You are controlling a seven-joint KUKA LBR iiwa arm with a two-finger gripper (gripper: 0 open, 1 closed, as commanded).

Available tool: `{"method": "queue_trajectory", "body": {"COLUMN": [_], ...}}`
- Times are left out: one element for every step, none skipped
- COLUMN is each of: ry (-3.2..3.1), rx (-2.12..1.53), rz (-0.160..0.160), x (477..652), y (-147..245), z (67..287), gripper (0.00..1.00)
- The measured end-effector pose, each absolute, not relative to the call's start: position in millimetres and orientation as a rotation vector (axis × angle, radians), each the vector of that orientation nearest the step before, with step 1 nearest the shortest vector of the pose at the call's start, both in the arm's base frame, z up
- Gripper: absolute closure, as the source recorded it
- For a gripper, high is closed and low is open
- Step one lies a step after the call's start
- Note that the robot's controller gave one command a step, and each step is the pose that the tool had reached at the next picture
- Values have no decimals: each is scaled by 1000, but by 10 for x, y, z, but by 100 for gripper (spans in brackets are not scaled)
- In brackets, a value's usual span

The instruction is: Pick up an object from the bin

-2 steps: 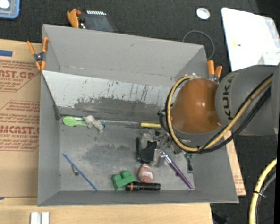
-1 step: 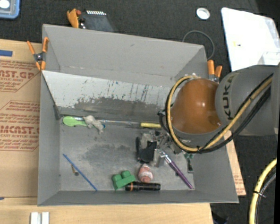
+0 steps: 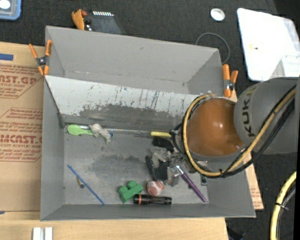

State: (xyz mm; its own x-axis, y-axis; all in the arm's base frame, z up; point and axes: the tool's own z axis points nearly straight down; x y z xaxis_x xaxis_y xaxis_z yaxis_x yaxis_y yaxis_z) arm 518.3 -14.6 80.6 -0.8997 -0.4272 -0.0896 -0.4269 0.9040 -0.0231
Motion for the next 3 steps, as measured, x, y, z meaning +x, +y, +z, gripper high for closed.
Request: {"method": "queue_trajectory", "body": {"ry": [2975, 2975, 3005], "rx": [-669, -669, -678], "rz": [-4, -4, 2], "x": [5183, 5183, 5089], "y": [-146, -146, -159], "z": [806, 806, 720], "gripper": [100, 100, 0]}}
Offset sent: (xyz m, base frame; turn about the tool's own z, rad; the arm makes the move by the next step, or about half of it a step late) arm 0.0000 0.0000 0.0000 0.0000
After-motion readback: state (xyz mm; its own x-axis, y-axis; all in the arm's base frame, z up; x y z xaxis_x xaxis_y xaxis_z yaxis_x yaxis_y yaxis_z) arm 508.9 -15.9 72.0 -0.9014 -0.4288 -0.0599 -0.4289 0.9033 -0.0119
